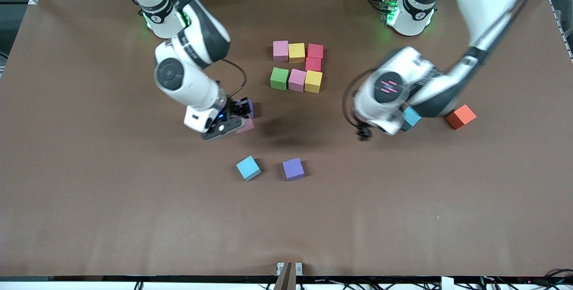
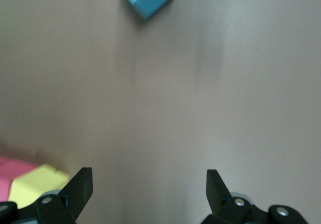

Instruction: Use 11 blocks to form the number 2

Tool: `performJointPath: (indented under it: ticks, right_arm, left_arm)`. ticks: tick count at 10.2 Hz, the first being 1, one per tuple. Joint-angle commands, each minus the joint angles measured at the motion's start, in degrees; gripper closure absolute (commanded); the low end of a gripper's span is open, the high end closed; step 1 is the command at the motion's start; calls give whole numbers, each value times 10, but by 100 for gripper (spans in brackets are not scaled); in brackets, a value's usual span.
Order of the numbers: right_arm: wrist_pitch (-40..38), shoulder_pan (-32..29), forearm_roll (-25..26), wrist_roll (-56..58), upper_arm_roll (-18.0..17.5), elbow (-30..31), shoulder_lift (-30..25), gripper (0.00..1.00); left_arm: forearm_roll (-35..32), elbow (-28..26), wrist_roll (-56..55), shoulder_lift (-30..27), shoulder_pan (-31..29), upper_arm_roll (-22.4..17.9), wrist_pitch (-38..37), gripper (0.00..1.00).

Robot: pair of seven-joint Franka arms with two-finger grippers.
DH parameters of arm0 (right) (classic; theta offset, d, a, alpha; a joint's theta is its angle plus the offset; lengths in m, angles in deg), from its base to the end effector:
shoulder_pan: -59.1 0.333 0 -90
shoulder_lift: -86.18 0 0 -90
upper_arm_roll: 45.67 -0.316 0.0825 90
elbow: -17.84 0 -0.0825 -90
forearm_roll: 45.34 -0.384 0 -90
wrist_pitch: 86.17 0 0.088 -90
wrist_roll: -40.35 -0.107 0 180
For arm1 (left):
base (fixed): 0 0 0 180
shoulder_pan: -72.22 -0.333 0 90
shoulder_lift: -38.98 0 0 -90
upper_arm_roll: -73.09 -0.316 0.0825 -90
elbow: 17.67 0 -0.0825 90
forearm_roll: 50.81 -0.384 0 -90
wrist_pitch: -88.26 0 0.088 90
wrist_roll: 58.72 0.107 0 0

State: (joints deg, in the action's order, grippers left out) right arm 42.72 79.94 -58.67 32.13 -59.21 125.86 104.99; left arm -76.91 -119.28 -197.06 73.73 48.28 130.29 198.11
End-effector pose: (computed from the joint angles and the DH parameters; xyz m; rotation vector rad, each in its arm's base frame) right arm 0.5203 0.3535 0.3440 -2.8519 -0.4307 0.0819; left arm 0.5675 -0.2622 0.3310 -1.9974 -2.2311 0.1556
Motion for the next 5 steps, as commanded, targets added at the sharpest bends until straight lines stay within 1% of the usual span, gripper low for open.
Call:
performJointPath:
  ticks: [1,2,3,5]
  right_arm:
    - [13,38,10,-57,0,24,-8,54]
    - [37,47,10,-91,-1,37,-7,54]
    - [46,56,9,-134,-1,39,-3,56]
    - [54,58,9,-222,-1,40,13,55]
  left_arm:
    - [-7,-40,64,-25,-86,15,-5,0]
    - [-16,-66,90,-37,-111,16,2,0]
    - [-23,-90,116,-43,-143,28,11,0]
    - [-67,-141,141,-44,-203,64,36,0]
